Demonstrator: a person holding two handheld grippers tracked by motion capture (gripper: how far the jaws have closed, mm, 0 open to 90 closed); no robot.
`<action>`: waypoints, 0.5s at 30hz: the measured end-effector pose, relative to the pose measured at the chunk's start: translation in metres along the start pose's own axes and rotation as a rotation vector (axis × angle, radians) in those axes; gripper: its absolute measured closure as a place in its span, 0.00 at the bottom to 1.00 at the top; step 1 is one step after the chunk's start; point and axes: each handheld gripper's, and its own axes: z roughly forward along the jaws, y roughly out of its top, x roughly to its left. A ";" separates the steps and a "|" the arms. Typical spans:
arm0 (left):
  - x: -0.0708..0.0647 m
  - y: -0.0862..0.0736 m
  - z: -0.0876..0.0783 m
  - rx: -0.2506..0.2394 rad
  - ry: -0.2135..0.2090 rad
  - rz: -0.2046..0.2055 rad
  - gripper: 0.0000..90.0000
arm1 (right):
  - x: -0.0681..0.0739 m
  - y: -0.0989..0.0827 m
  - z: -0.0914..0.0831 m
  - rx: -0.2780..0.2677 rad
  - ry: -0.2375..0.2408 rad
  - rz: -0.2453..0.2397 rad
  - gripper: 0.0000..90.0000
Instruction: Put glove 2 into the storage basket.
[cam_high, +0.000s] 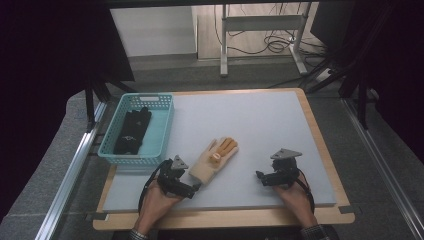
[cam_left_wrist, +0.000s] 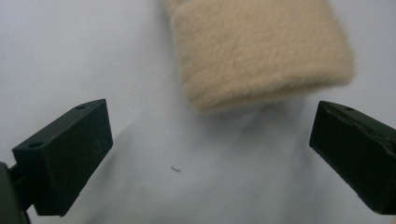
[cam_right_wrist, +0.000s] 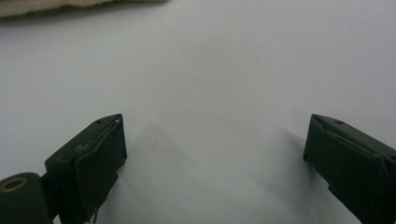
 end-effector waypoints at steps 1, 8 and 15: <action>-0.001 0.002 -0.001 -0.003 -0.010 -0.001 0.00 | 0.000 0.000 0.000 0.000 0.000 0.000 0.06; -0.005 0.020 -0.003 0.003 -0.032 0.014 0.00 | 0.000 0.000 0.000 0.000 0.001 0.002 0.06; -0.007 0.043 0.004 0.014 -0.035 0.012 0.00 | -0.001 0.000 0.000 0.001 -0.001 0.003 0.06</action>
